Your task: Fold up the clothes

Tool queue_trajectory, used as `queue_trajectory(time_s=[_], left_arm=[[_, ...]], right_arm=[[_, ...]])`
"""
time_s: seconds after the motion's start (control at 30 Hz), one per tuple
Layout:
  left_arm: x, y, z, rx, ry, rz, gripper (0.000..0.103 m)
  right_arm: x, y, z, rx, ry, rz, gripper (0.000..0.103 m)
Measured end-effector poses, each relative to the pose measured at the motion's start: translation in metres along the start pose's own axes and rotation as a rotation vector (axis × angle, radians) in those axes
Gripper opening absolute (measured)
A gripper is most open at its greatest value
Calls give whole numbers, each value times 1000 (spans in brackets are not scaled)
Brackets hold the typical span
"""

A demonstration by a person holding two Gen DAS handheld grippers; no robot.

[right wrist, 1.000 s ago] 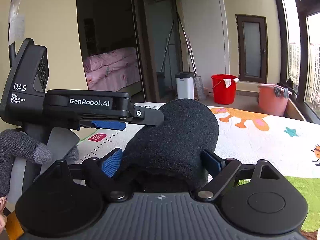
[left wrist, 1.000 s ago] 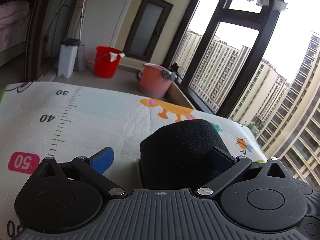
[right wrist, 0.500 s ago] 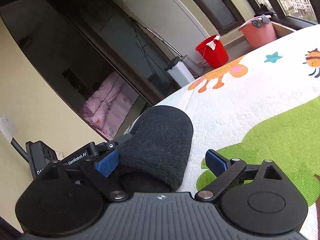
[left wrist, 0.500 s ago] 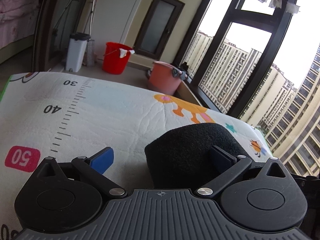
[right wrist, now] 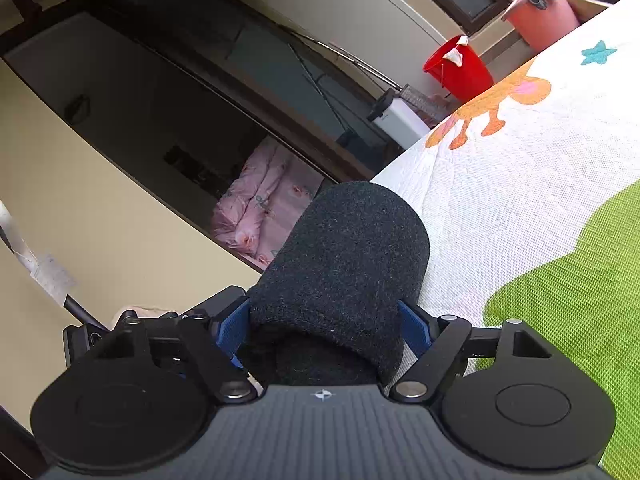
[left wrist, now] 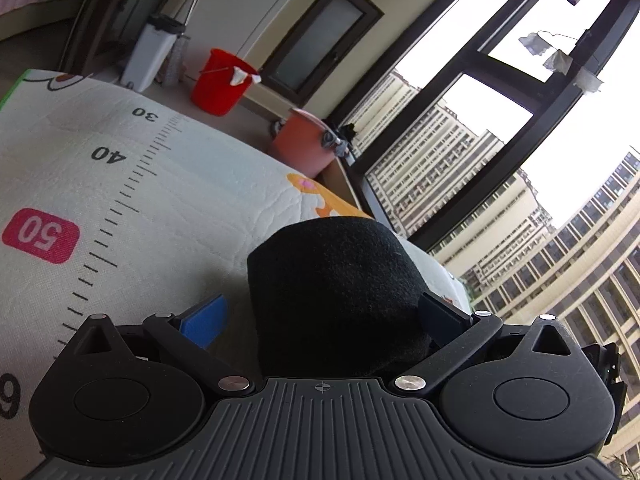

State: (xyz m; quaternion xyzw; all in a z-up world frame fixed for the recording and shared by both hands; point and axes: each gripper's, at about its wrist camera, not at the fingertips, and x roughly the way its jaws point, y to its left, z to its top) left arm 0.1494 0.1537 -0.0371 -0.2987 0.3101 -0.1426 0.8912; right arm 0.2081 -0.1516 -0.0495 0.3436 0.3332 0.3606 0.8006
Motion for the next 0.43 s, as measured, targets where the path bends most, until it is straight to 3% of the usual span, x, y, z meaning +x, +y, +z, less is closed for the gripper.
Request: queue_trajectory(time_s=[0.13, 0.2, 0.3, 0.43], left_arm=[[29, -12, -8, -24, 59, -46, 103], [45, -28, -17, 32, 108, -65, 103], [70, -54, -31, 126, 176, -97, 103], [79, -77, -41, 282, 122, -12, 103]], right_arm=[[-23, -14, 2, 41, -33, -8, 69], [-39, -20, 4, 50, -62, -12, 62], [-56, -23, 10, 47, -101, -35, 62], [-67, -15, 12, -51, -140, -173, 67]])
